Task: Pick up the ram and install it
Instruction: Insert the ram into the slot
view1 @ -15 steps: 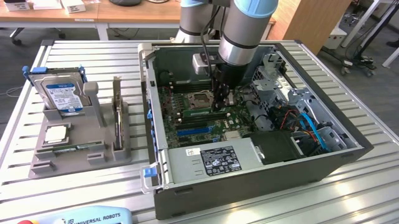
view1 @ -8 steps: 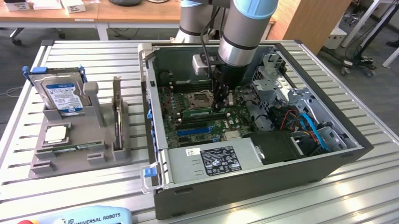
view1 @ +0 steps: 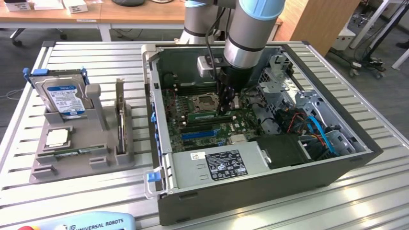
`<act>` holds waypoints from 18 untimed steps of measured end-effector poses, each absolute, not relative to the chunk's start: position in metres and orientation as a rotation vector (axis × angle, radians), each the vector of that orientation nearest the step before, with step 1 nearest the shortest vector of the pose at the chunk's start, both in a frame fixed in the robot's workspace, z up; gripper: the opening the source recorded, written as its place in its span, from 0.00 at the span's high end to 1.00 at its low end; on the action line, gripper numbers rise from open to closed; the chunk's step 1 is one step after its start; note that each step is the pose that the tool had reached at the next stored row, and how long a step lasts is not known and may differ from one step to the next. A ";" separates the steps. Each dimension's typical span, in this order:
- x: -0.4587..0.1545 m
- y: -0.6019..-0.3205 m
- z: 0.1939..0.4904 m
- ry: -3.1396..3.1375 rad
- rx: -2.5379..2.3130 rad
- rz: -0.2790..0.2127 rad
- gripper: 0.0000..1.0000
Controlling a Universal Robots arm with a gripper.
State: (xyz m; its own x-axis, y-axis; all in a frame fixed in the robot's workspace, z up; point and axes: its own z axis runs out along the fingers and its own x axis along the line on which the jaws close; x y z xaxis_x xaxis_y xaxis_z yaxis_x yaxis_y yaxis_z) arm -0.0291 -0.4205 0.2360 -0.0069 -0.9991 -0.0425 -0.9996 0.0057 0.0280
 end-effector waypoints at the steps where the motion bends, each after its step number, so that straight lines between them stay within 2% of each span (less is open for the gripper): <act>1: -0.029 -0.420 0.236 2.223 -2.203 0.078 0.89; 18: -0.029 -0.420 0.235 2.223 -2.204 0.078 0.89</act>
